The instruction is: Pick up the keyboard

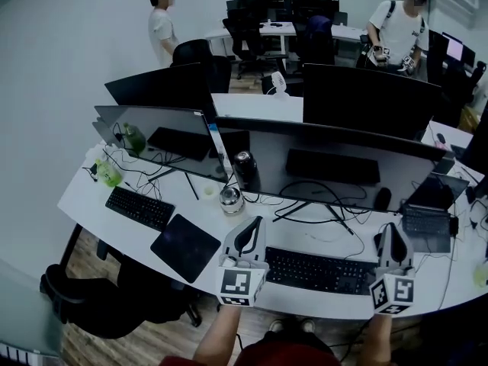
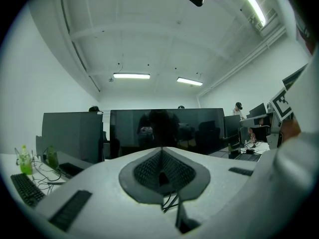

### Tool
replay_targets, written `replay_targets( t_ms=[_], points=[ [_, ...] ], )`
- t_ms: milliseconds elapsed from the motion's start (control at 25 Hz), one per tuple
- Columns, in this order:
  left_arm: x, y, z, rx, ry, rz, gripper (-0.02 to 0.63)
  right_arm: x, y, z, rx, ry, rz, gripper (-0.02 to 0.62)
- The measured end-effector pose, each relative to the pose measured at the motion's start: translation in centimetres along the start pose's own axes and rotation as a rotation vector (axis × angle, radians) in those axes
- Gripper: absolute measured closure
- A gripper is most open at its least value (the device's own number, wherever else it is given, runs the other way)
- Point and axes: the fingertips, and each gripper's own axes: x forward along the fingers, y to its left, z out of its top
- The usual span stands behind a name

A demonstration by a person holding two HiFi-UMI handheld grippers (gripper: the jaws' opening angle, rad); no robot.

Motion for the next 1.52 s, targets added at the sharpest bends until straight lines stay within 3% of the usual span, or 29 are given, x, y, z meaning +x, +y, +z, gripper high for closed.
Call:
replay_targets(
  t_ms=[560,880,1520],
  points=[
    [0.9,-1.1,-1.3,0.017,0.057,0.033,0.600,-0.1,-4.3,-0.6,0.003,0.018,-0.008,0.597],
    [1.1,-1.5,-4.8,-0.008,0.137,0.005,0.594,-0.1,-5.4,-3.5,0.004,0.093,-0.010,0.595],
    [0.8,-2.7,-15.3,-0.100,0.394,-0.080,0.430,-1.6,-8.8,-15.1,0.043,0.367,-0.039,0.486]
  ],
)
